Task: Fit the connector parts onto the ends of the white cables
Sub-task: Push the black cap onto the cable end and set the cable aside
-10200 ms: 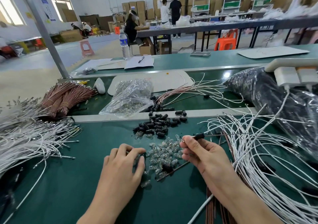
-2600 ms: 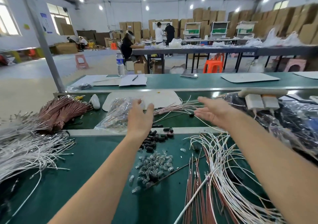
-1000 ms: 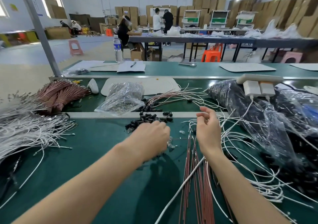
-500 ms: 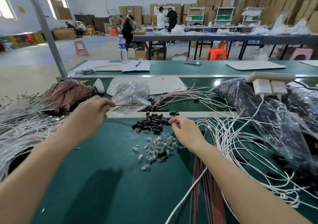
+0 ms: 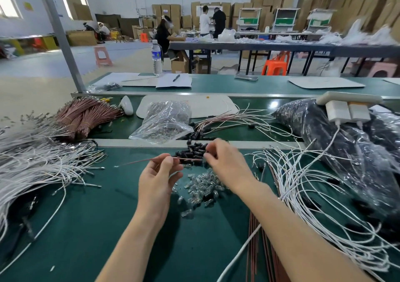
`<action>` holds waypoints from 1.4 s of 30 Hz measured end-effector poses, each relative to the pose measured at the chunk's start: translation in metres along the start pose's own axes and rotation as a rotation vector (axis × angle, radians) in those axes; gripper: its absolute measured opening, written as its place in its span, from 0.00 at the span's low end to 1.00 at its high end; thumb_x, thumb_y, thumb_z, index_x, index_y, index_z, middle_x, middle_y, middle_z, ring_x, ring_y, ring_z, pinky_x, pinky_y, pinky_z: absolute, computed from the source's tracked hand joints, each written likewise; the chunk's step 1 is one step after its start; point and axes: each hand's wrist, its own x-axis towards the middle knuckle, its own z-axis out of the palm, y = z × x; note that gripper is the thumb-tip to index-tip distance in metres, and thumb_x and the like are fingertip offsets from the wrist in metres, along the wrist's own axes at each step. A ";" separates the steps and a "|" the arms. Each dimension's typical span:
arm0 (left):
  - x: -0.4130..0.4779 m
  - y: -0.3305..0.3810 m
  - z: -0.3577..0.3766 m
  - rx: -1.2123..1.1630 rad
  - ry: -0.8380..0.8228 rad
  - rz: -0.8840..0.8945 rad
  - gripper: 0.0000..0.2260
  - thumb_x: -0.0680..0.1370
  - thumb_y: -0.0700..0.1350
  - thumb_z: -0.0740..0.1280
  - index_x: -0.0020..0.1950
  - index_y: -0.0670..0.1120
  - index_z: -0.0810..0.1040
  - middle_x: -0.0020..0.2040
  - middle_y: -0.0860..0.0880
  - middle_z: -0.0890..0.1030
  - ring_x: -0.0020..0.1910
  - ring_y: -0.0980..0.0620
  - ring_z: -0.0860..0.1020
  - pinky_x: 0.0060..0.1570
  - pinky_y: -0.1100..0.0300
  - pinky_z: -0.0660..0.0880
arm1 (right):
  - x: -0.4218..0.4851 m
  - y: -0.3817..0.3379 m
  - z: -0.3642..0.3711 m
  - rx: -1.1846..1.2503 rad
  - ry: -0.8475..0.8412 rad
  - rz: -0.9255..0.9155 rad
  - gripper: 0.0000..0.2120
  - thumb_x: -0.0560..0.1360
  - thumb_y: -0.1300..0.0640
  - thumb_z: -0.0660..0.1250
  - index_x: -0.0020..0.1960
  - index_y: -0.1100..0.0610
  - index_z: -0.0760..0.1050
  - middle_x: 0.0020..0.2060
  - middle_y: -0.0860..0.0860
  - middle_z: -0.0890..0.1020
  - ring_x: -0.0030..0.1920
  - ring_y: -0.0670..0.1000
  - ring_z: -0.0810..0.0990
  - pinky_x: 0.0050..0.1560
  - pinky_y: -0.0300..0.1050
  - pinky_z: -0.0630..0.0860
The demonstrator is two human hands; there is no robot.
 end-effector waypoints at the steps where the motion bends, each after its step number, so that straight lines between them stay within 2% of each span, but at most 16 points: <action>1: -0.001 -0.003 0.000 0.009 -0.026 0.021 0.01 0.81 0.39 0.66 0.51 0.44 0.77 0.41 0.48 0.85 0.38 0.53 0.83 0.38 0.63 0.80 | -0.007 0.003 -0.006 0.243 0.053 0.085 0.08 0.82 0.54 0.65 0.59 0.53 0.76 0.48 0.47 0.81 0.46 0.45 0.80 0.50 0.40 0.77; 3: -0.005 -0.006 0.001 0.042 -0.066 0.058 0.04 0.78 0.43 0.70 0.51 0.44 0.79 0.44 0.46 0.86 0.41 0.51 0.84 0.40 0.62 0.80 | -0.025 0.006 -0.014 0.837 0.071 0.255 0.07 0.81 0.57 0.66 0.59 0.53 0.78 0.46 0.49 0.83 0.44 0.44 0.82 0.46 0.37 0.79; 5: -0.009 -0.009 0.003 0.098 -0.091 0.080 0.10 0.73 0.48 0.72 0.50 0.44 0.80 0.44 0.45 0.86 0.43 0.49 0.85 0.41 0.62 0.80 | -0.042 0.008 -0.014 1.409 0.035 0.377 0.08 0.79 0.62 0.66 0.57 0.58 0.80 0.44 0.54 0.85 0.44 0.49 0.84 0.46 0.39 0.82; 6: -0.011 -0.011 0.004 0.133 -0.105 0.094 0.12 0.72 0.50 0.73 0.50 0.44 0.80 0.44 0.44 0.86 0.43 0.49 0.85 0.41 0.62 0.80 | -0.047 0.009 -0.012 1.582 0.029 0.421 0.09 0.78 0.63 0.66 0.57 0.61 0.80 0.45 0.56 0.85 0.44 0.51 0.85 0.46 0.42 0.83; 8: -0.015 -0.014 0.005 0.215 -0.146 0.128 0.11 0.74 0.50 0.72 0.50 0.44 0.81 0.44 0.43 0.86 0.43 0.49 0.85 0.41 0.63 0.80 | -0.053 0.009 -0.009 1.740 0.037 0.475 0.10 0.77 0.65 0.66 0.58 0.64 0.78 0.47 0.60 0.86 0.45 0.54 0.86 0.46 0.44 0.84; 12: -0.019 -0.020 0.006 0.332 -0.182 0.194 0.04 0.79 0.44 0.70 0.50 0.44 0.81 0.43 0.45 0.86 0.40 0.49 0.84 0.44 0.59 0.82 | -0.058 0.008 -0.006 1.824 0.045 0.496 0.12 0.77 0.65 0.66 0.61 0.64 0.76 0.52 0.63 0.85 0.48 0.56 0.87 0.47 0.44 0.84; 16: -0.019 -0.020 0.007 0.347 -0.174 0.209 0.03 0.79 0.44 0.71 0.49 0.46 0.81 0.43 0.44 0.86 0.40 0.47 0.83 0.45 0.57 0.82 | -0.059 0.008 -0.006 1.849 0.023 0.507 0.13 0.76 0.65 0.68 0.60 0.65 0.76 0.53 0.63 0.85 0.50 0.56 0.87 0.48 0.44 0.84; 20: -0.017 -0.017 0.006 0.322 -0.155 0.202 0.02 0.78 0.45 0.71 0.47 0.48 0.82 0.44 0.44 0.86 0.40 0.47 0.83 0.44 0.59 0.81 | -0.060 0.008 -0.007 1.899 0.001 0.502 0.14 0.75 0.65 0.68 0.60 0.64 0.76 0.55 0.63 0.84 0.53 0.58 0.86 0.47 0.43 0.84; 25: -0.018 -0.016 0.007 0.320 -0.203 0.175 0.01 0.76 0.47 0.72 0.45 0.51 0.83 0.45 0.44 0.86 0.41 0.49 0.84 0.43 0.59 0.81 | -0.060 0.005 -0.006 1.870 -0.019 0.495 0.16 0.71 0.65 0.69 0.59 0.64 0.75 0.56 0.64 0.84 0.52 0.57 0.86 0.47 0.43 0.84; 27: -0.019 -0.018 0.008 0.318 -0.222 0.172 0.01 0.77 0.45 0.71 0.46 0.49 0.83 0.46 0.45 0.86 0.41 0.49 0.83 0.42 0.61 0.81 | -0.060 0.004 -0.005 1.856 -0.028 0.479 0.16 0.71 0.65 0.69 0.59 0.63 0.75 0.56 0.63 0.84 0.52 0.57 0.86 0.49 0.43 0.84; 30: -0.021 -0.017 0.010 0.318 -0.234 0.172 0.08 0.76 0.48 0.70 0.48 0.44 0.81 0.45 0.45 0.87 0.41 0.51 0.82 0.42 0.61 0.80 | -0.061 0.001 -0.003 1.823 -0.055 0.446 0.16 0.72 0.65 0.69 0.59 0.63 0.74 0.57 0.62 0.84 0.52 0.57 0.86 0.51 0.44 0.84; 36: -0.022 -0.011 0.008 0.320 -0.242 0.151 0.09 0.72 0.53 0.72 0.44 0.48 0.84 0.39 0.47 0.85 0.38 0.53 0.81 0.41 0.61 0.80 | -0.062 -0.001 0.001 1.774 -0.066 0.420 0.16 0.71 0.64 0.69 0.58 0.62 0.75 0.56 0.61 0.85 0.51 0.57 0.86 0.52 0.46 0.84; 42: -0.023 -0.011 0.011 0.268 -0.246 0.113 0.09 0.72 0.52 0.71 0.40 0.48 0.84 0.37 0.46 0.83 0.36 0.53 0.79 0.38 0.63 0.78 | -0.063 -0.002 0.003 1.732 -0.054 0.385 0.16 0.70 0.64 0.70 0.57 0.62 0.75 0.56 0.61 0.85 0.52 0.56 0.86 0.53 0.46 0.83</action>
